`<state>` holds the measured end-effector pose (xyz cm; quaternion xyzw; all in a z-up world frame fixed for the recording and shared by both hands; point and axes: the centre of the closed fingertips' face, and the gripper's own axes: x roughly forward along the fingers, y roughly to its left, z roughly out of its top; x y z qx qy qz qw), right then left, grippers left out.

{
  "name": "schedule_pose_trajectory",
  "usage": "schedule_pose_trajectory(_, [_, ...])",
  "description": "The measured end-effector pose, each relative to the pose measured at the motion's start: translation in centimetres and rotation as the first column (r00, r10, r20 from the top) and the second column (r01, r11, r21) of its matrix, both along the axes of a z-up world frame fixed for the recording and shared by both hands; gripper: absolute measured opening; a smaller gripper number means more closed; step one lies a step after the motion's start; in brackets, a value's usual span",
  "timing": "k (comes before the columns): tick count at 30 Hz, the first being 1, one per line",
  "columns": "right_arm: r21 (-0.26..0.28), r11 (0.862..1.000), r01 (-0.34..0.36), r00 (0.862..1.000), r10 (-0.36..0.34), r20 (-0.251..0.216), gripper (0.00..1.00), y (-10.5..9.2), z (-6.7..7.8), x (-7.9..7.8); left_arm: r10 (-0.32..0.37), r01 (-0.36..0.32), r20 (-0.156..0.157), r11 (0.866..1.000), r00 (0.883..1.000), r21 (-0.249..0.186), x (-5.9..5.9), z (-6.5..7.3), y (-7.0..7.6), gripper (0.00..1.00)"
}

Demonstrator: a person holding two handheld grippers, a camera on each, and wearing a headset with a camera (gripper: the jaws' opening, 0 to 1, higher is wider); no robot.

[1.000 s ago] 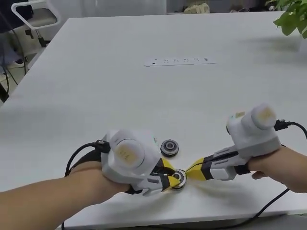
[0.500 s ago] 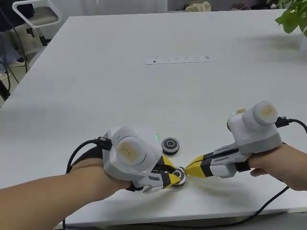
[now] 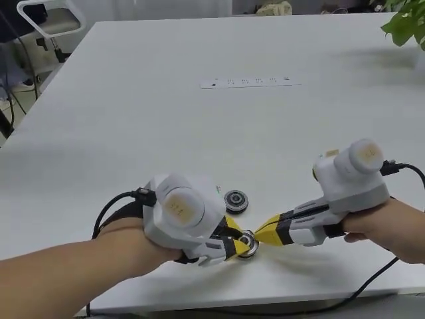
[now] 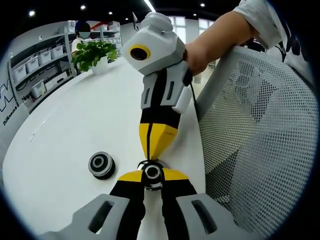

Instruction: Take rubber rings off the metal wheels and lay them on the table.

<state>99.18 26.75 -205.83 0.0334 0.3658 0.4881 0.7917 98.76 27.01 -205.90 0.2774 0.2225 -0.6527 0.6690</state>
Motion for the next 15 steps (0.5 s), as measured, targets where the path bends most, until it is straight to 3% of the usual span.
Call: schedule_pose_trajectory(15, [-0.010, 1.000, -0.021, 1.000, 0.021, 0.022, 0.00, 0.56, -0.03, -0.27, 0.001, -0.001, -0.003, 1.000, 1.000, 0.000, -0.03, 0.02, 0.01, 0.08])
